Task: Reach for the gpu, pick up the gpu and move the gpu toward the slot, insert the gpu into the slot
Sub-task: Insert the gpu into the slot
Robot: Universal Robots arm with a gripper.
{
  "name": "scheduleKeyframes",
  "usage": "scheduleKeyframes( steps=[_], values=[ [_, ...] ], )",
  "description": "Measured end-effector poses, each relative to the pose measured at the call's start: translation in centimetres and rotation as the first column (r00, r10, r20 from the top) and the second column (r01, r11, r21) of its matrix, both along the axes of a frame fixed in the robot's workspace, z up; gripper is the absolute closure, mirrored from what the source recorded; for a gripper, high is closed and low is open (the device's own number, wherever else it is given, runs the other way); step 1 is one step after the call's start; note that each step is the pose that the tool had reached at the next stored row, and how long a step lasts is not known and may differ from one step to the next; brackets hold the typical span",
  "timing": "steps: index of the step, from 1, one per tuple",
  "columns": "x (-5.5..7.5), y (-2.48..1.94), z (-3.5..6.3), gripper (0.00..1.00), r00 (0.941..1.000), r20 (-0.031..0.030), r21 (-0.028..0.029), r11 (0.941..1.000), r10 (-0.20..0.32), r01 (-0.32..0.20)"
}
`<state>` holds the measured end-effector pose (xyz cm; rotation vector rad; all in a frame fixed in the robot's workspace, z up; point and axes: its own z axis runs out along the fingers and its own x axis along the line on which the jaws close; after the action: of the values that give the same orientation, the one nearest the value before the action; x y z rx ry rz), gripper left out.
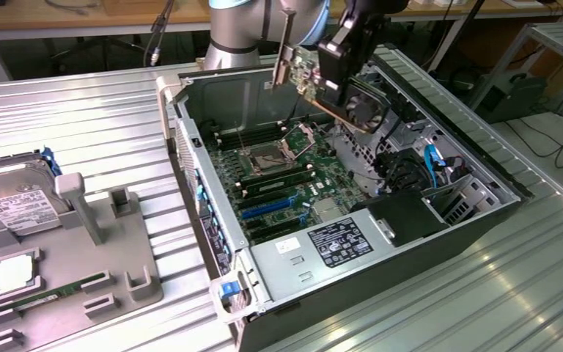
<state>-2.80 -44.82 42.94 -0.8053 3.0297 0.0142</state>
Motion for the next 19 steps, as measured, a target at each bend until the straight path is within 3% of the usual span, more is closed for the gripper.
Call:
scheduleKeyframes(
  steps=[3, 10, 12, 15, 17, 19],
  values=[
    [0.0, 0.0, 0.0, 0.72, 0.9965, 0.0, 0.0, 0.9965, 0.084, -0.084],
    [0.0, 0.0, 0.0, 0.72, 0.977, 0.0, 0.0, 0.977, 0.213, -0.213],
    [0.0, 0.0, 0.0, 0.72, 0.9644, 0.0, 0.0, 0.9644, 0.264, -0.264],
    [0.0, 0.0, 0.0, 0.72, 0.9522, 0.0, 0.0, 0.9522, 0.305, -0.305],
    [0.0, 0.0, 0.0, 0.72, 0.9362, 0.0, 0.0, 0.9362, 0.351, -0.351],
    [0.0, -0.01, 0.0, 0.72, 0.9273, 0.0001, 0.0001, 0.9273, 0.374, -0.374]
  ],
)
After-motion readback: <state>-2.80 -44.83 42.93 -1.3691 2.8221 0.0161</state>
